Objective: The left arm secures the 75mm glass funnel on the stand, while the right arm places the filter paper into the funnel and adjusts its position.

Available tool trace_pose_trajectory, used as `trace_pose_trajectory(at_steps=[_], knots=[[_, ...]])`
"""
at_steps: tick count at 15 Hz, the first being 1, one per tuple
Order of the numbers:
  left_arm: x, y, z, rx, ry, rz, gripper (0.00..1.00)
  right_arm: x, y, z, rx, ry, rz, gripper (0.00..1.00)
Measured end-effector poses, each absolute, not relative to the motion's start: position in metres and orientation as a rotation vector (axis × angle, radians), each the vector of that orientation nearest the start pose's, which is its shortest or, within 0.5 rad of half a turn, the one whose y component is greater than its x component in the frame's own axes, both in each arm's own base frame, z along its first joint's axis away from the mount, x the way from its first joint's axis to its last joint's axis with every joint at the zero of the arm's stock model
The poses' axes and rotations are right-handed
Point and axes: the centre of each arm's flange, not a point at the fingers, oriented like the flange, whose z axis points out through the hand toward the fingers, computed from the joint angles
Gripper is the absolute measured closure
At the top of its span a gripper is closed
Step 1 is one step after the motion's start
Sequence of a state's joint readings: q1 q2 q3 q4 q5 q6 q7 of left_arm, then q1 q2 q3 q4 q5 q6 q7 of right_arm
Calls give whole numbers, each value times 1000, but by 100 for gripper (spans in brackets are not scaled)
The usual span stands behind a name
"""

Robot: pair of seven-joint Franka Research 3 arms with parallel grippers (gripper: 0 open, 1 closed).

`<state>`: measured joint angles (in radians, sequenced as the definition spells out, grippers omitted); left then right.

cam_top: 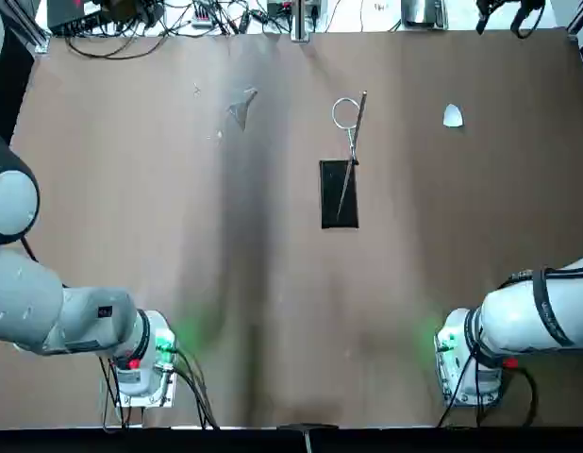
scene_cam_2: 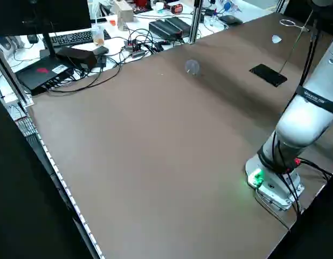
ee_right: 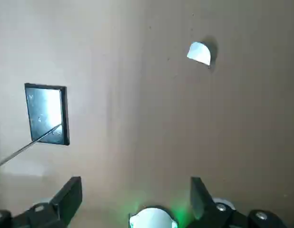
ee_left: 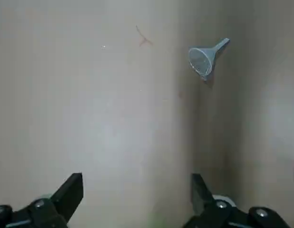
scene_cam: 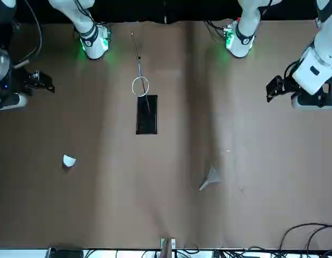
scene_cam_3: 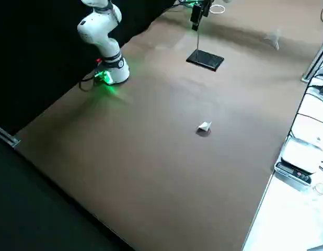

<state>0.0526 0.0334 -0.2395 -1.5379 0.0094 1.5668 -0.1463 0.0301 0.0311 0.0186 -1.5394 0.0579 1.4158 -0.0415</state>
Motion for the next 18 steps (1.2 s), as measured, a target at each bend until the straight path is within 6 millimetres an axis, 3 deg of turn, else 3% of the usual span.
trace_pose_trajectory(at_steps=[3, 6, 8, 10, 13, 18], knots=[[555, -102, 622, -3139, 79, 4, 0, 530, 41, 611, -3076, -166, 191, 0], [555, -100, 621, -3138, 73, 7, 0, 516, 65, 618, -3077, -231, 169, 0], [554, -95, 608, -3131, 36, 80, 0, 516, 71, 620, -3078, -242, 154, 0], [560, -79, 574, -3126, -71, 204, 0, 516, 69, 620, -3079, -236, 153, 0], [591, -61, 497, -3174, -267, 359, 0, 521, 58, 617, -3081, -201, 140, 0], [640, -82, 414, -3221, -883, 320, 0, 561, 27, 565, -3082, -100, 119, 0]])
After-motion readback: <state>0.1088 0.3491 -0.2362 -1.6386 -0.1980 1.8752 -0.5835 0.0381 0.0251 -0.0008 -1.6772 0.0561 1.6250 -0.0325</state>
